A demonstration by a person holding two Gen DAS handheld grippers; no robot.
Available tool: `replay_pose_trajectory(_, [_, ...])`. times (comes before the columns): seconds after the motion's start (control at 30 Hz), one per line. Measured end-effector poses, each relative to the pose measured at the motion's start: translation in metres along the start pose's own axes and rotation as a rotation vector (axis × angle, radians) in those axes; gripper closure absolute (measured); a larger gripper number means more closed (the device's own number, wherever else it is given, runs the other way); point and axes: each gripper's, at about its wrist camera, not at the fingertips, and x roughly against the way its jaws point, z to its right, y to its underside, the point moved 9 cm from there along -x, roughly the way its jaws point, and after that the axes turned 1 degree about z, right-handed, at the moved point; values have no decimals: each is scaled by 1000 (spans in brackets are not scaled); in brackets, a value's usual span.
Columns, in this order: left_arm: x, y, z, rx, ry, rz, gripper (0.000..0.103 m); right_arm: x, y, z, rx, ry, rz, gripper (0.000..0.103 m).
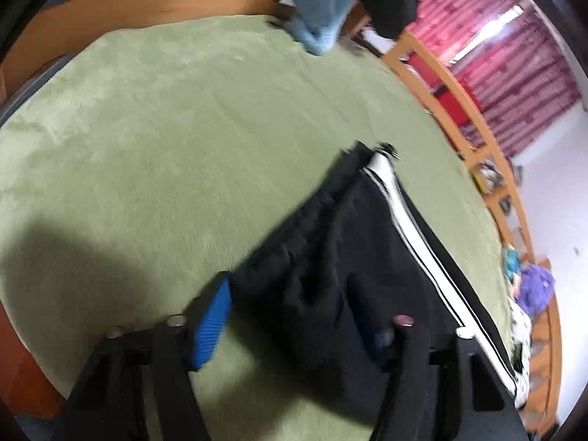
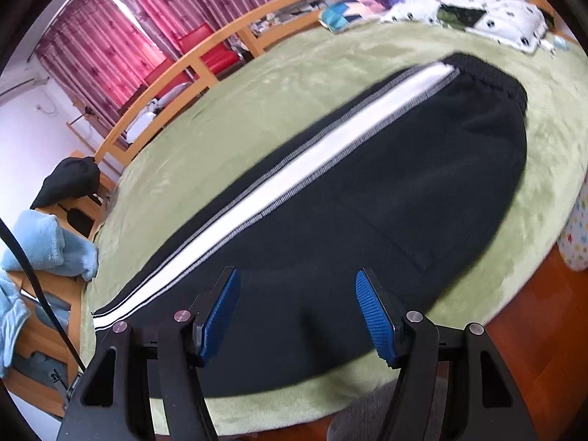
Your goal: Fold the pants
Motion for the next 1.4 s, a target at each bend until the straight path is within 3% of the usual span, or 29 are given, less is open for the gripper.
replay_pose_trajectory(0.03, [-3, -3, -1, 15, -5, 2, 58, 1, 4, 1, -9, -5, 2, 38])
replay_pose_trajectory(0.1, [-8, -5, 4, 27, 20, -22, 77, 3, 10, 3, -21, -11, 5, 38])
replay_pose_trajectory(0.2, [13, -12, 20, -11, 37, 14, 79, 7, 17, 6, -22, -13, 0, 38])
replay_pose_trajectory(0.33, [63, -26, 99, -259, 26, 130, 79, 20, 12, 15, 1, 8, 32, 38])
replay_pose_trajectory(0.43, [101, -13, 186, -444, 119, 170, 80, 28, 4, 22, 27, 36, 51, 38])
replay_pose_trajectory(0.53, [126, 23, 277, -608, 186, 179, 80, 40, 0, 30, 62, 42, 78, 38])
replay_pose_trajectory(0.63, [131, 82, 363, -734, 271, 152, 80, 48, 0, 39, 70, 10, 86, 38])
replay_pose_trajectory(0.8, [92, 205, 455, -848, 364, 0, 75, 48, 12, 64, 4, -41, 49, 38])
replay_pose_trajectory(0.87, [73, 243, 464, -834, 424, -132, 61, 48, 20, 73, 6, -49, 29, 38])
replay_pose_trajectory(0.9, [63, 260, 460, -796, 452, -222, 58, 48, 24, 77, 10, -46, 26, 38])
replay_pose_trajectory(0.97, [57, 269, 444, -752, 461, -273, 53, 47, 30, 83, 28, -44, 14, 38])
replay_pose_trajectory(1.0, [58, 268, 434, -742, 458, -274, 45, 45, 31, 84, 31, -45, 13, 38])
replay_pose_trajectory(1.07, [59, 255, 410, -723, 440, -242, 39, 41, 30, 83, 33, -57, 9, 38])
replay_pose_trajectory(1.23, [45, 197, 343, -619, 312, -165, 39, 12, 17, 40, 88, -138, -2, 38])
replay_pose_trajectory(1.3, [39, 175, 315, -619, 210, -103, 39, -1, 11, 12, 145, -176, 2, 38])
replay_pose_trajectory(1.4, [33, 155, 283, -627, 122, -46, 39, -32, 10, -40, 266, -220, -31, 38])
